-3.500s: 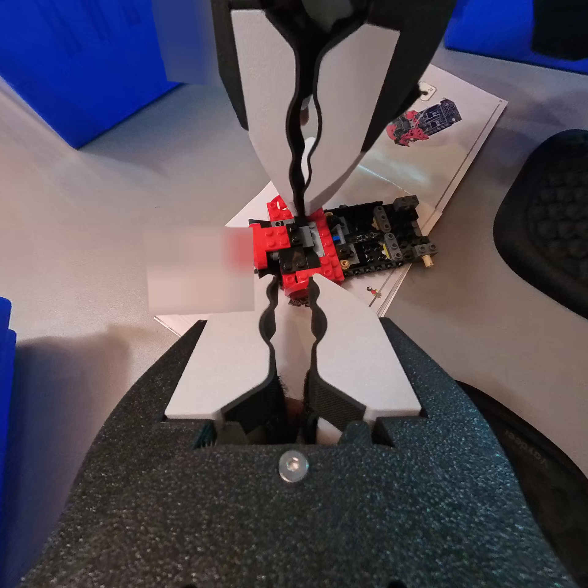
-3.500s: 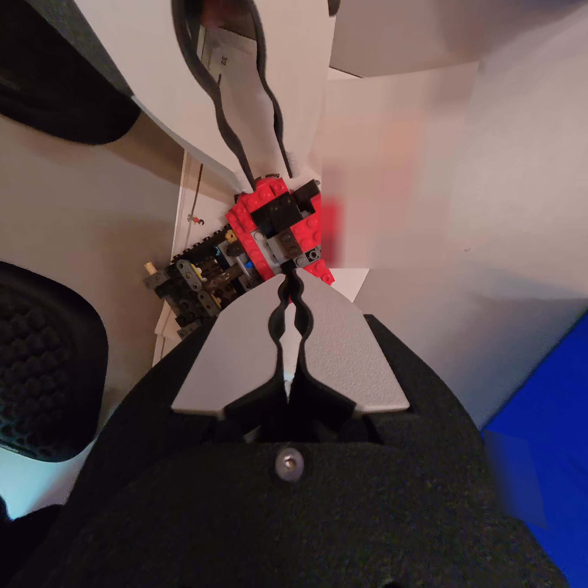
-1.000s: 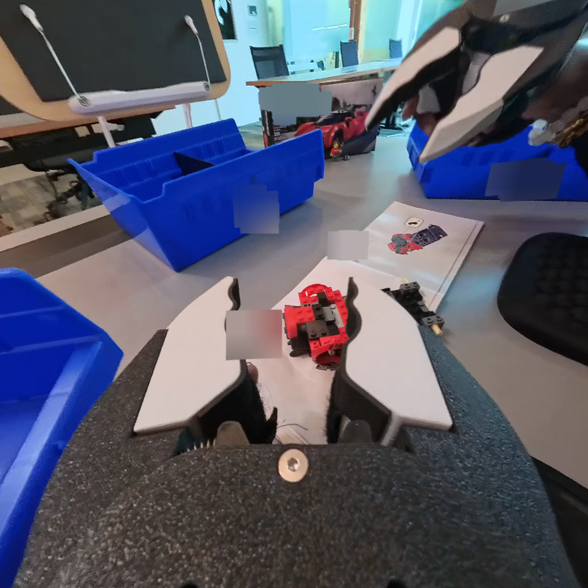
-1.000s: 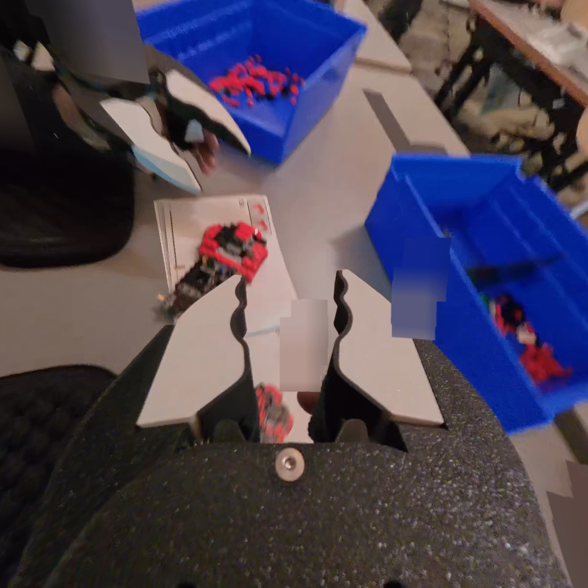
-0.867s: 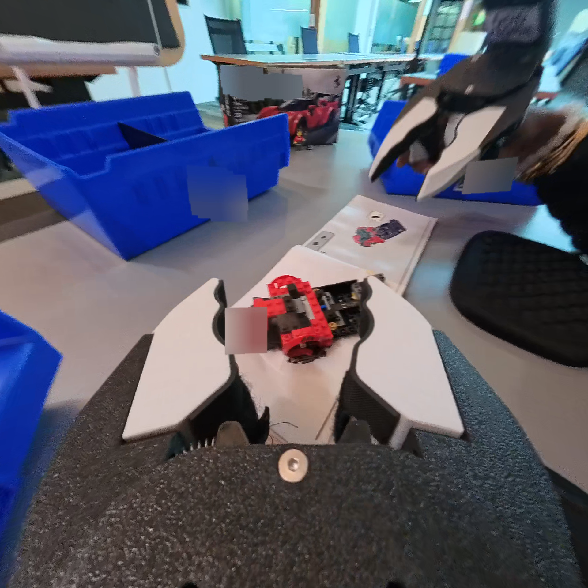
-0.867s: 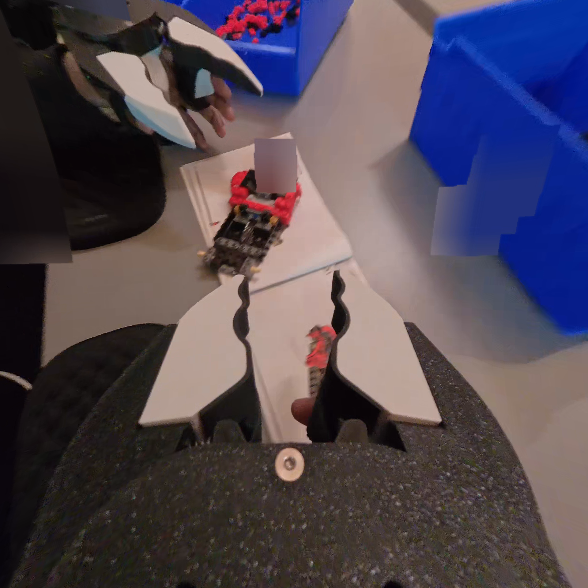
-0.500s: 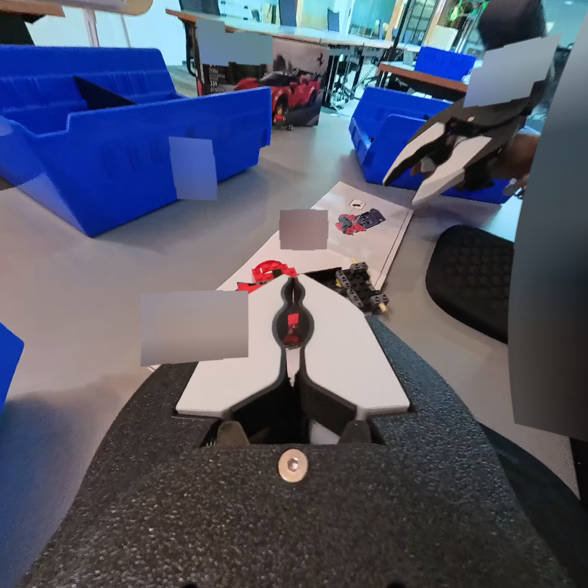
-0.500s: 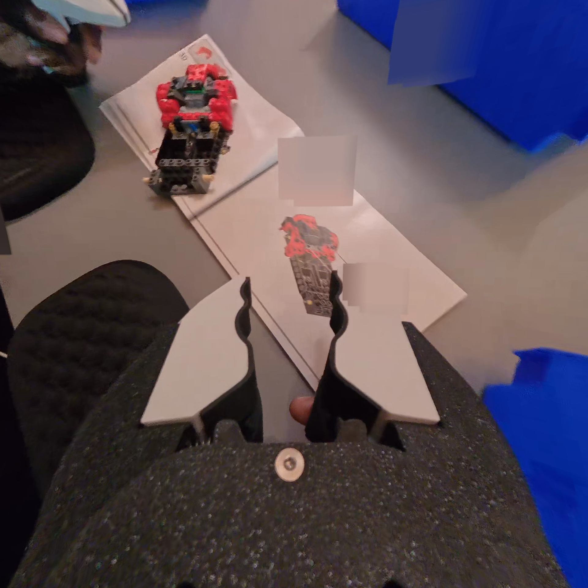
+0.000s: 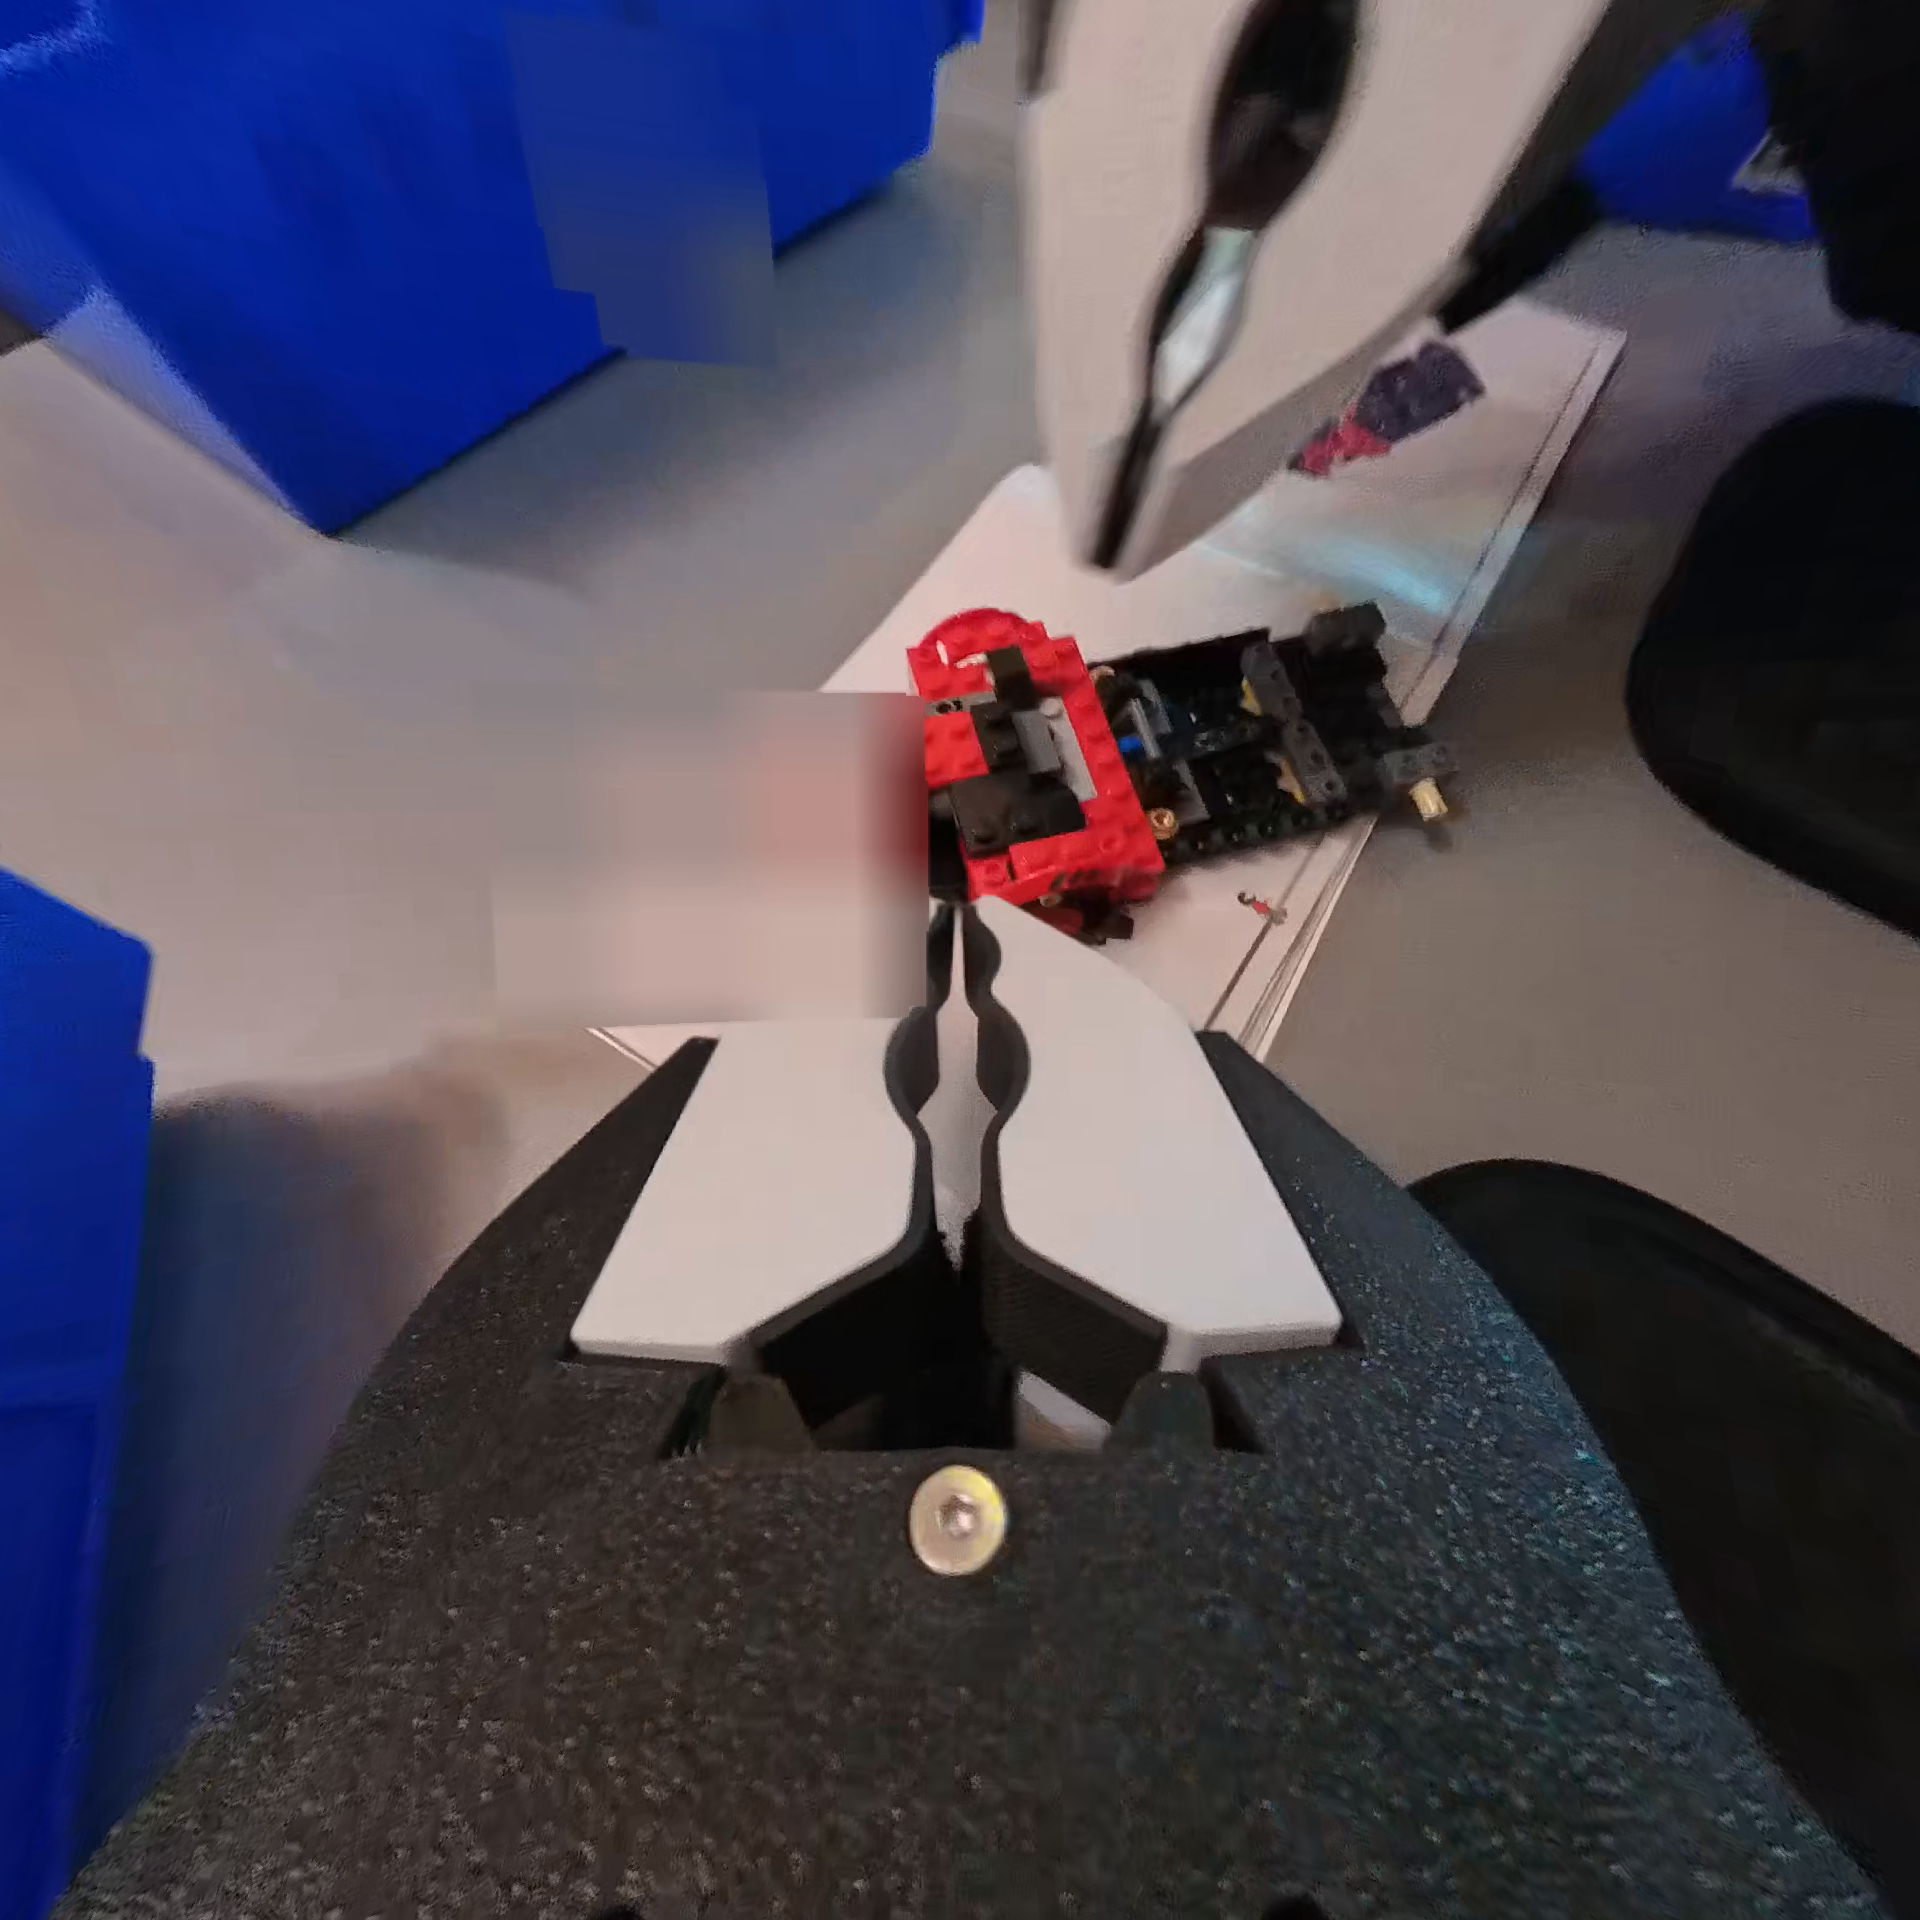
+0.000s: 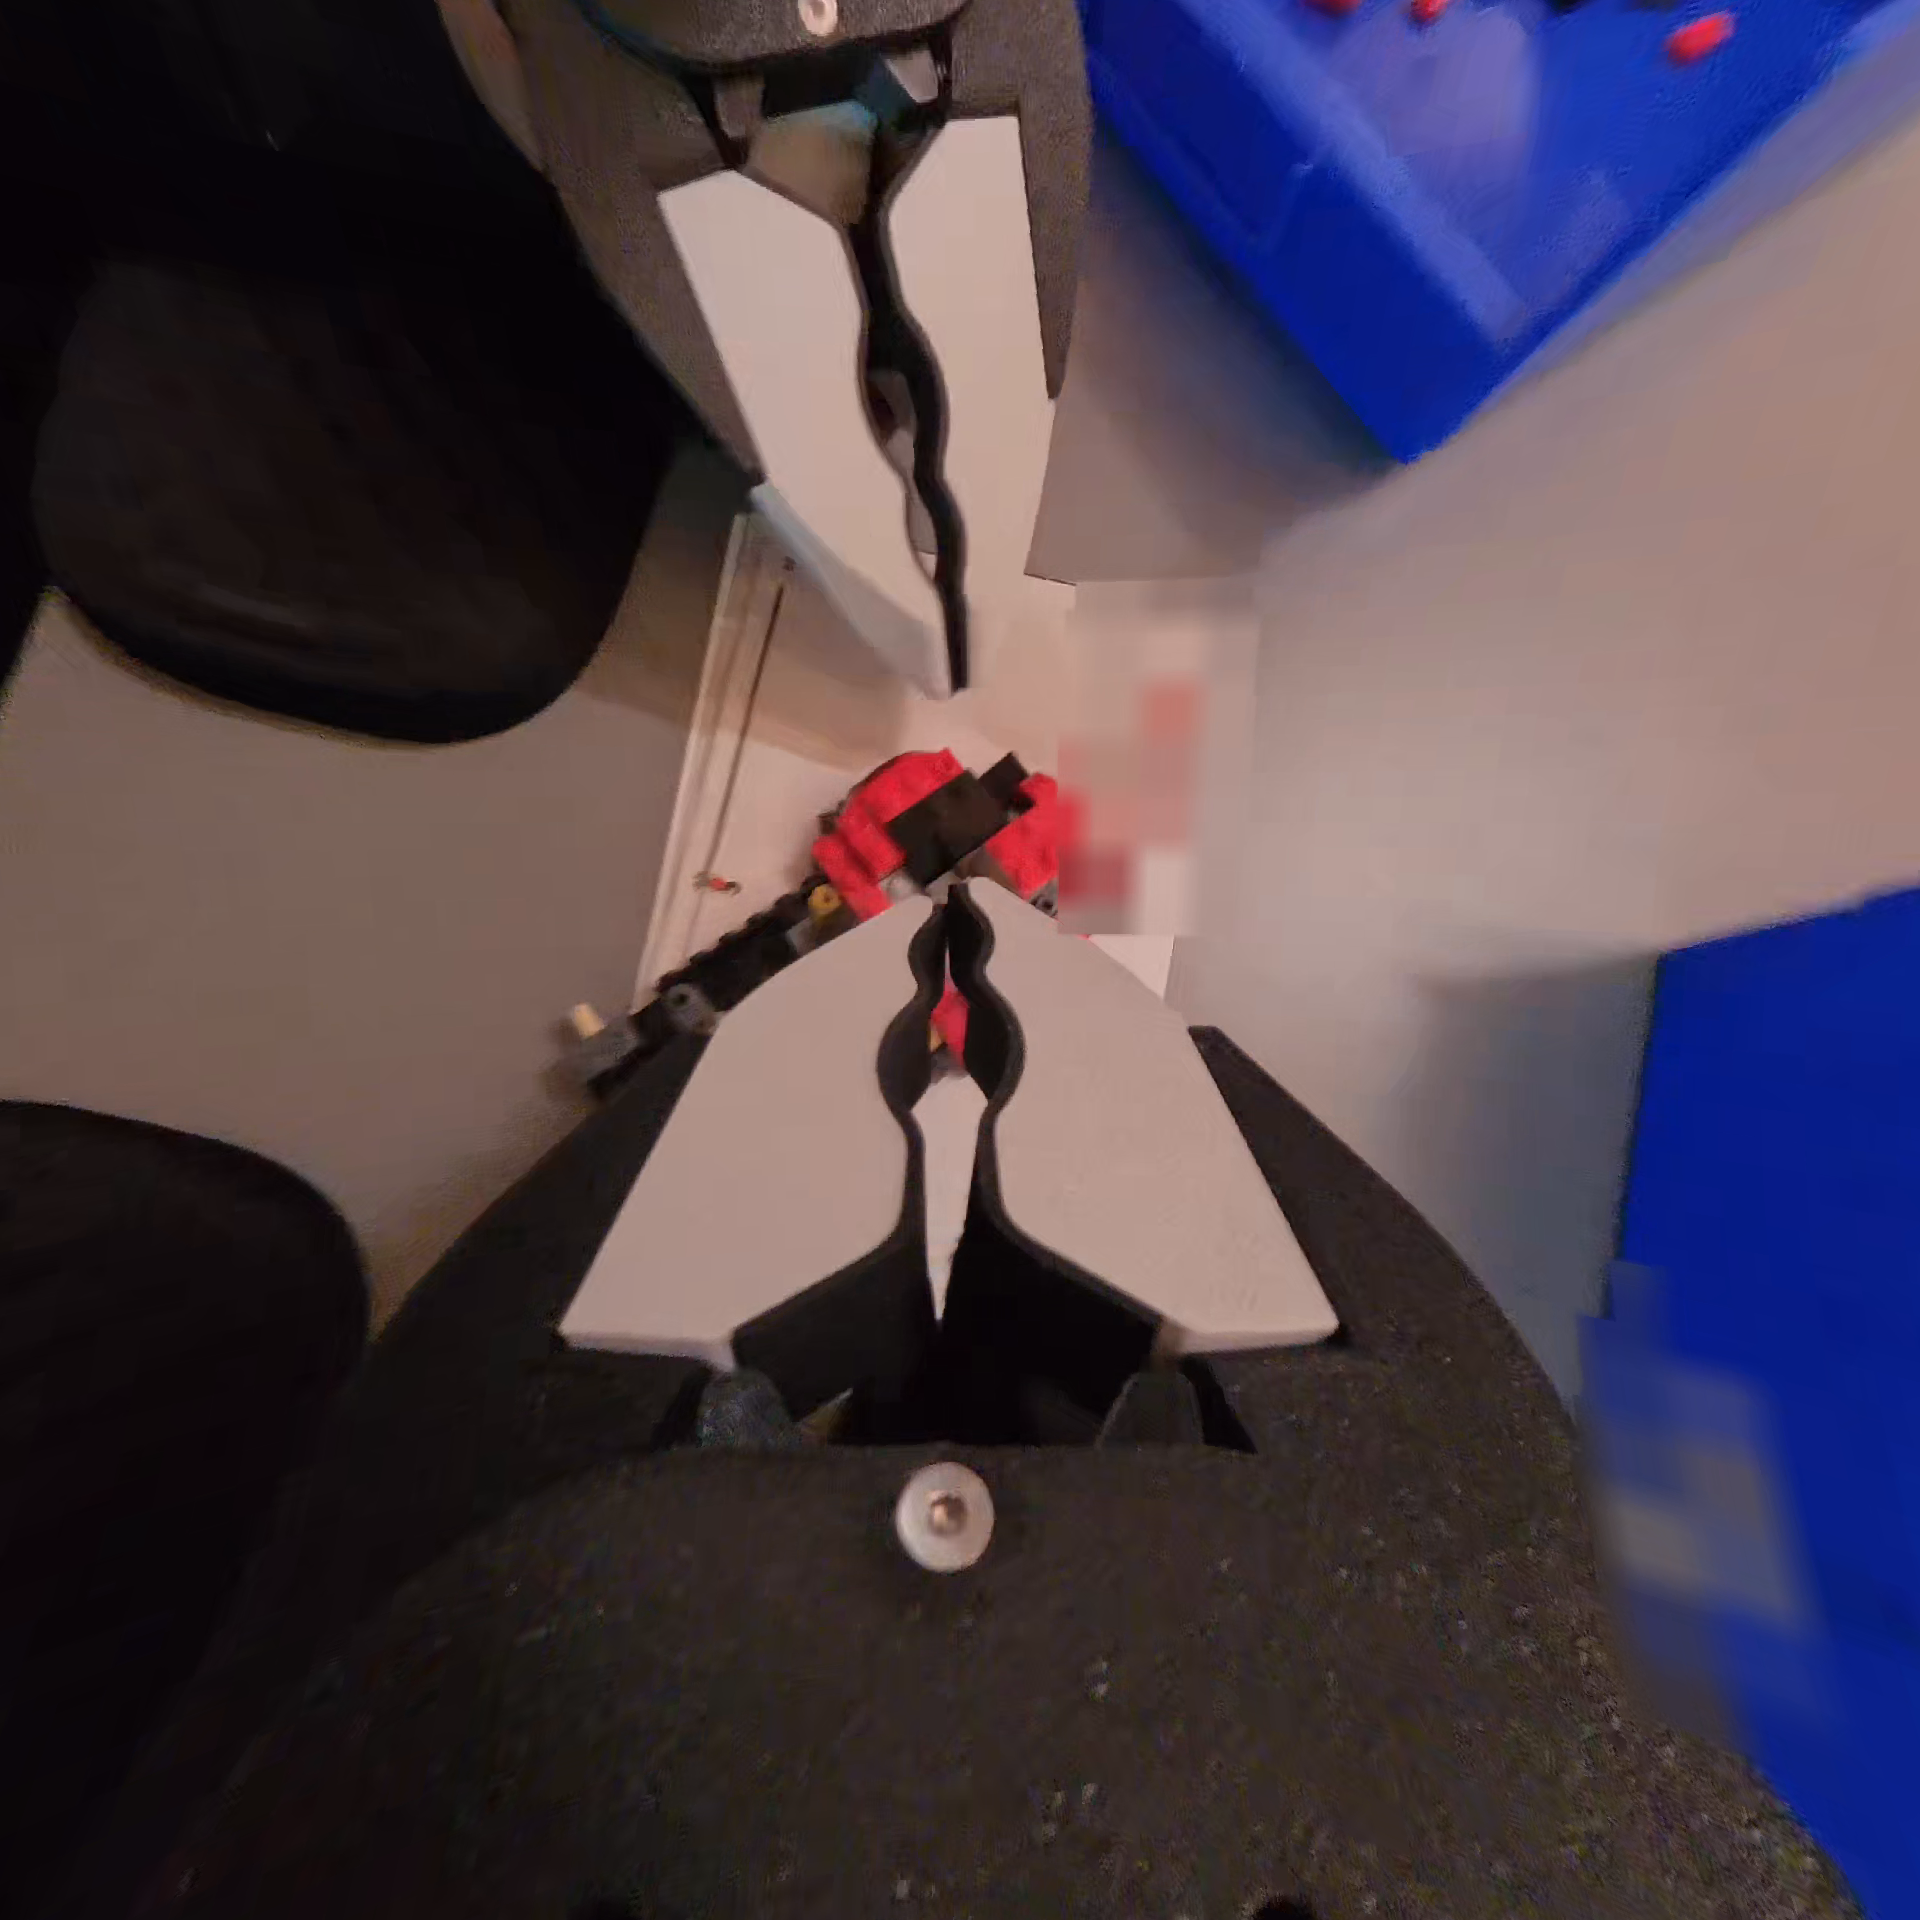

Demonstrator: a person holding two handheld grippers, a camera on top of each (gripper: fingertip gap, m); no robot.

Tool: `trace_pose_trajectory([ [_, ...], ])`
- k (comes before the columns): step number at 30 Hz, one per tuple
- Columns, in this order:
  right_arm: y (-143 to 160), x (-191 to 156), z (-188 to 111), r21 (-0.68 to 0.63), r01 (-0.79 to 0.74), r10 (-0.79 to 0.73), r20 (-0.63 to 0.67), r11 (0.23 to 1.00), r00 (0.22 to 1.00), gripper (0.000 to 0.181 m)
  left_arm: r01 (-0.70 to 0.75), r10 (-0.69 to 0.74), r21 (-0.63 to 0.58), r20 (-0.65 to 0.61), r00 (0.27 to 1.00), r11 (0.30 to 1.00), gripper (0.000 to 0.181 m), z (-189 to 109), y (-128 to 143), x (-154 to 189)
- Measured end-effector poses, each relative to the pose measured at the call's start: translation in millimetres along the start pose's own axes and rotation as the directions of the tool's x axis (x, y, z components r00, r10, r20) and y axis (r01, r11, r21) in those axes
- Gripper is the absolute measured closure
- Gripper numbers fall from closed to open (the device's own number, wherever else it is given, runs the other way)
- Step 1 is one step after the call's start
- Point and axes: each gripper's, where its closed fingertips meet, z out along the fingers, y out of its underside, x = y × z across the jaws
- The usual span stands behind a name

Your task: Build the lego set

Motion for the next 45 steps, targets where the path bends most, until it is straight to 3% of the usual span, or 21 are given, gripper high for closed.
trace_pose_trajectory([
  [7, 0, 6, 34, -0.144, 0.141, -0.117, 0.161, 0.979, 0.980, 0.181, -0.084, 0.078, -0.131, -0.054, 0.996, 0.988, 0.177, 12, 17, 12],
  [18, 7, 2, 42, -0.327, 0.218, -0.145, 0.231, 0.920, 0.962, 0.181, -0.098, 0.087, -0.148, -0.076, 0.993, 0.984, 0.178, 18, 18, 17],
  [24, 5, 0, 45, -0.348, 0.083, 0.017, 0.274, 0.934, 0.961, 0.181, -0.090, 0.079, -0.142, -0.078, 0.994, 0.986, 0.180, 18, 17, 17],
  [32, 5, 0, 45, -0.354, 0.032, 0.073, 0.280, 0.935, 0.957, 0.181, -0.085, 0.074, -0.142, -0.077, 0.994, 0.986, 0.180, 18, 17, 16],
  [39, 5, 0, 45, -0.336, 0.052, 0.034, 0.244, 0.940, 0.969, 0.181, -0.085, 0.075, -0.141, -0.076, 0.994, 0.986, 0.180, 18, 16, 16],
  [43, 4, 1, 45, -0.330, 0.170, -0.098, 0.225, 0.929, 0.970, 0.181, -0.097, 0.087, -0.135, -0.073, 0.994, 0.986, 0.180, 18, 16, 16],
  [45, 3, -4, 42, -0.307, 0.197, -0.111, 0.278, 0.931, 0.954, 0.181, -0.105, 0.098, -0.112, -0.063, 0.993, 0.988, 0.180, 16, 13, 16],
])
